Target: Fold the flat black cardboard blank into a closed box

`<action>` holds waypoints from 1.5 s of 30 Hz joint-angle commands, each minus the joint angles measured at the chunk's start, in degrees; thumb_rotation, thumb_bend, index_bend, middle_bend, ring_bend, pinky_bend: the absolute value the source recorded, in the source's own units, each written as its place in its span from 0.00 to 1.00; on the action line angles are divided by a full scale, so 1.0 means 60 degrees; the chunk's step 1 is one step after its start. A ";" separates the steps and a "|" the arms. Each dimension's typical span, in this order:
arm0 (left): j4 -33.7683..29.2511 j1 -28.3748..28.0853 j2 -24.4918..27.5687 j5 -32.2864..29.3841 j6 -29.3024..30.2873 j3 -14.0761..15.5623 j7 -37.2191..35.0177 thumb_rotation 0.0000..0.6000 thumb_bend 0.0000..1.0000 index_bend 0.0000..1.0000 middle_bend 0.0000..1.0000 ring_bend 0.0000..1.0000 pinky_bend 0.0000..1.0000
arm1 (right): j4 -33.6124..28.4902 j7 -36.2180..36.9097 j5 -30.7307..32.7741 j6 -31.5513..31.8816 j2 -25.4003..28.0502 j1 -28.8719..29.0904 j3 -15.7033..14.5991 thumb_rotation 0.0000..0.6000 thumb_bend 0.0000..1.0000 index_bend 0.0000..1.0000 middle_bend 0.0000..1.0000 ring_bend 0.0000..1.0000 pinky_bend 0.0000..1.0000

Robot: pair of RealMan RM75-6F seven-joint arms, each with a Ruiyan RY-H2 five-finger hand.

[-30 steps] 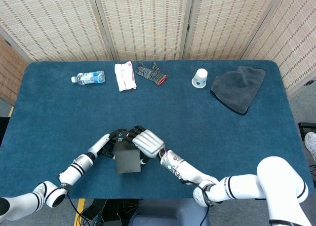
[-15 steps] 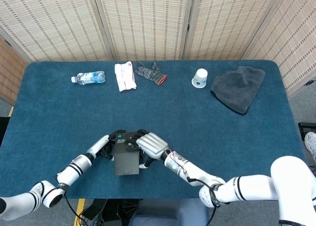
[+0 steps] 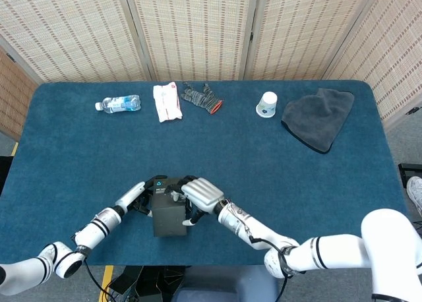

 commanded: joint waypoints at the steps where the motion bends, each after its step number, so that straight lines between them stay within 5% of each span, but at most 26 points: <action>1: -0.0006 0.0011 0.0014 -0.0004 0.0015 -0.0011 0.0021 1.00 0.14 0.10 0.20 0.60 0.76 | 0.0298 -0.0799 -0.0113 0.0945 -0.0761 -0.0112 -0.0141 1.00 0.00 0.21 0.37 0.31 0.14; 11: -0.0081 0.0083 0.0101 0.0041 0.0153 -0.0030 -0.0001 1.00 0.14 0.10 0.20 0.60 0.76 | 0.1245 -0.2188 -0.0919 0.2488 -0.2217 -0.0451 -0.0321 1.00 0.00 0.25 0.39 0.32 0.17; 32: 0.0051 0.0075 0.0157 0.0111 0.0149 -0.0023 0.0250 1.00 0.14 0.08 0.18 0.58 0.76 | 0.2900 -0.2983 -0.2286 0.2805 -0.3236 -0.0890 -0.0308 1.00 0.00 0.30 0.32 0.31 0.18; 38: -0.0263 -0.0068 0.0567 0.0211 -0.0018 0.0048 0.0655 1.00 0.14 0.00 0.10 0.43 0.72 | 0.3247 -0.3040 -0.2464 0.2665 -0.3427 -0.0977 -0.0206 1.00 0.00 0.32 0.32 0.31 0.18; 45: -0.1024 -0.0199 0.1318 -0.0024 -0.0473 0.0087 0.1582 1.00 0.14 0.00 0.01 0.08 0.49 | 0.3512 -0.3133 -0.2613 0.2536 -0.3508 -0.1063 -0.0088 1.00 0.00 0.33 0.32 0.31 0.18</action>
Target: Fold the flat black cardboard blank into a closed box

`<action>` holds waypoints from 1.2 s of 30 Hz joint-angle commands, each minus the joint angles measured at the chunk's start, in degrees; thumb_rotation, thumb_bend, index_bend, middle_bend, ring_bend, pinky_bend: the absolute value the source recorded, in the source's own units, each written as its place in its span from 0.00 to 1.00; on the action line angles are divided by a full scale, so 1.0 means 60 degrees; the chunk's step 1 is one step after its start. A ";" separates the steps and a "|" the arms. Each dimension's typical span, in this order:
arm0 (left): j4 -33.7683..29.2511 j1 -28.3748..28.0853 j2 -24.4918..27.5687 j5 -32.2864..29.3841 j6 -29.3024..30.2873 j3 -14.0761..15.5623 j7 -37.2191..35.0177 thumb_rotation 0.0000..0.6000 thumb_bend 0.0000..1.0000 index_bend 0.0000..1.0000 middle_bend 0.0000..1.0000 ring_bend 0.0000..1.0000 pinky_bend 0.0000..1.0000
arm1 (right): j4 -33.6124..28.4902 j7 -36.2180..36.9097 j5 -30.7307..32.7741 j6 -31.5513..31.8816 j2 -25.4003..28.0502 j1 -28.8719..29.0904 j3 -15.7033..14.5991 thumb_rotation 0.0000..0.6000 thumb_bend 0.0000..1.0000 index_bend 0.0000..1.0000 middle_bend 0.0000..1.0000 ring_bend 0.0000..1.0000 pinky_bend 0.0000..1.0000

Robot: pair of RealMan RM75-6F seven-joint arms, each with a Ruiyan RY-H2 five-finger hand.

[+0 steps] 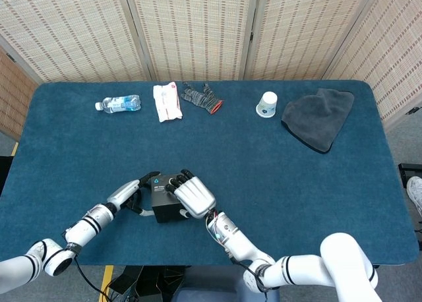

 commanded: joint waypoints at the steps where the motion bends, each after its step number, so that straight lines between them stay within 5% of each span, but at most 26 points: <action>1: -0.0463 -0.0079 0.0447 -0.0219 -0.0316 0.0004 0.0436 1.00 0.14 0.00 0.00 0.06 0.47 | 0.0110 -0.0016 -0.0076 -0.0017 -0.0034 -0.0028 0.0077 1.00 0.00 0.33 0.32 0.31 0.18; 5: -0.0953 0.0017 0.0843 -0.0632 -0.0337 -0.0154 0.1012 1.00 0.14 0.00 0.00 0.00 0.36 | 0.0271 -0.0064 -0.0293 -0.0029 -0.0091 -0.0062 0.0089 1.00 0.00 0.33 0.32 0.31 0.18; 15: -0.1722 0.0201 0.1733 -0.1816 -0.0464 -0.0488 0.3175 1.00 0.14 0.00 0.00 0.00 0.33 | 0.0879 0.0196 -0.1126 0.0050 -0.0213 -0.0163 -0.0059 1.00 0.00 0.42 0.33 0.31 0.18; 36: -0.1486 0.0410 0.1936 -0.2219 -0.0906 -0.0875 0.3525 1.00 0.14 0.00 0.00 0.00 0.32 | 0.3047 0.1378 -0.2745 0.0129 -0.0780 0.0058 -0.0082 1.00 0.17 0.53 0.39 0.31 0.24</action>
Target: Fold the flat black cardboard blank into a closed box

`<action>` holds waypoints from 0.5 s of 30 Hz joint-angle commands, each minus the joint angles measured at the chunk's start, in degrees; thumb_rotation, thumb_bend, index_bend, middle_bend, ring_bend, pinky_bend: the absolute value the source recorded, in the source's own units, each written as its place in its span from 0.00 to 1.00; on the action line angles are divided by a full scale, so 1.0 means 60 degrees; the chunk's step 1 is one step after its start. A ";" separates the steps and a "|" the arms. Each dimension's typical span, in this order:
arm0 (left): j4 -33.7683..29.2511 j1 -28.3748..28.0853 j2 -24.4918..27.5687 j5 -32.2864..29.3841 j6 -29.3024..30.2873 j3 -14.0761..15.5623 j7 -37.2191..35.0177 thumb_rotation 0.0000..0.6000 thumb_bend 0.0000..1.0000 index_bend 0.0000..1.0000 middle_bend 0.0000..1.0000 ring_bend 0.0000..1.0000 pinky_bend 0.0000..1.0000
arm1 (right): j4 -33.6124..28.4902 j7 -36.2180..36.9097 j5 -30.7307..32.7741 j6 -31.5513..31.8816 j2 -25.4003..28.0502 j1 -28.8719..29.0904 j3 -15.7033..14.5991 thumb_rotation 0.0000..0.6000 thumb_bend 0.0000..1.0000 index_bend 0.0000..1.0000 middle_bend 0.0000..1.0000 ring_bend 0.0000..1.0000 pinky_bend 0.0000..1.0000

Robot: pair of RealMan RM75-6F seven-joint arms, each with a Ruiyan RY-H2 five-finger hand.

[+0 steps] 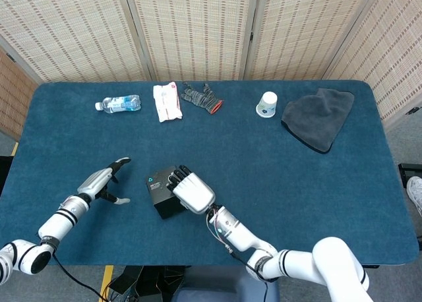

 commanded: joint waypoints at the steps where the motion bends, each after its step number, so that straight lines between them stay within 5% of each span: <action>1: 0.0115 0.0031 -0.0003 -0.0122 -0.0045 -0.0025 0.0238 1.00 0.14 0.00 0.00 0.00 0.32 | 0.0300 0.0153 -0.0168 -0.0036 -0.0109 0.0063 0.0013 1.00 0.17 0.53 0.39 0.31 0.24; 12: 0.0198 0.0145 0.0064 -0.0291 -0.0292 -0.0135 0.0348 1.00 0.14 0.00 0.00 0.00 0.32 | 0.1282 0.0591 -0.0758 0.0111 -0.0351 0.0211 -0.0060 1.00 0.12 0.53 0.37 0.31 0.26; 15: 0.0204 0.0177 0.0098 -0.0222 -0.0306 -0.0168 0.0254 1.00 0.14 0.00 0.00 0.00 0.32 | 0.1413 0.0609 -0.0804 0.0155 -0.0444 0.0204 -0.0039 1.00 0.09 0.45 0.30 0.30 0.28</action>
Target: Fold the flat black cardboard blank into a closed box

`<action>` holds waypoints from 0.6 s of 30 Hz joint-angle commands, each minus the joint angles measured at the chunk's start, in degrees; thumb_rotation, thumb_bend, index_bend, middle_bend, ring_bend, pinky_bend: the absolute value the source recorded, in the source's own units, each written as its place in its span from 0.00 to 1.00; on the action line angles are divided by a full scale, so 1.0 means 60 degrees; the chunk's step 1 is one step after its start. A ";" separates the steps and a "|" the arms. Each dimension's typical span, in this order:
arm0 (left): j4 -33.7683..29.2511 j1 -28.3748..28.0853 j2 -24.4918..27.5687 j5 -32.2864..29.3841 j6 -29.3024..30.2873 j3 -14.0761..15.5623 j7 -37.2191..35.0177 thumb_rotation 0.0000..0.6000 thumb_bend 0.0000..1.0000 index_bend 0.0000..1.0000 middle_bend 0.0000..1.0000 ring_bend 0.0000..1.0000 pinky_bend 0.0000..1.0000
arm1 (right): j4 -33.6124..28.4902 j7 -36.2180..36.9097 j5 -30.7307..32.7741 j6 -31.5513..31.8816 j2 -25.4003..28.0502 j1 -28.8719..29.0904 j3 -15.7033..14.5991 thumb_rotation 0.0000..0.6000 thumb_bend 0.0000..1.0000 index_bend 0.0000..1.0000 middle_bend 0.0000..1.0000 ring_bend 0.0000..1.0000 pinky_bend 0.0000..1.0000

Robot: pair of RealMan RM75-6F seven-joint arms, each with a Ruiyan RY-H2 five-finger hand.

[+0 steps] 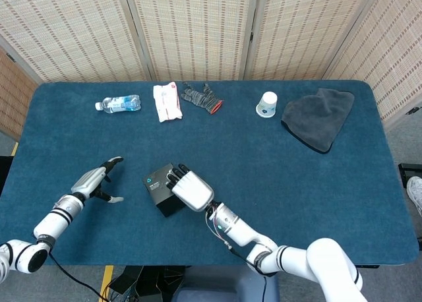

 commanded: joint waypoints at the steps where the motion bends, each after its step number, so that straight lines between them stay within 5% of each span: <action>1: -0.0001 0.0028 0.0035 0.0058 -0.0009 -0.0033 -0.0091 1.00 0.14 0.00 0.00 0.00 0.32 | 0.0097 0.0004 -0.0033 0.0037 -0.0080 -0.0006 0.0026 1.00 0.08 0.42 0.28 0.29 0.29; 18: 0.0112 0.0153 0.0211 0.0572 -0.0101 -0.0084 -0.0908 1.00 0.14 0.00 0.00 0.00 0.32 | 0.0395 -0.0434 -0.0079 -0.0191 -0.0309 0.0082 0.0148 1.00 0.07 0.38 0.26 0.26 0.31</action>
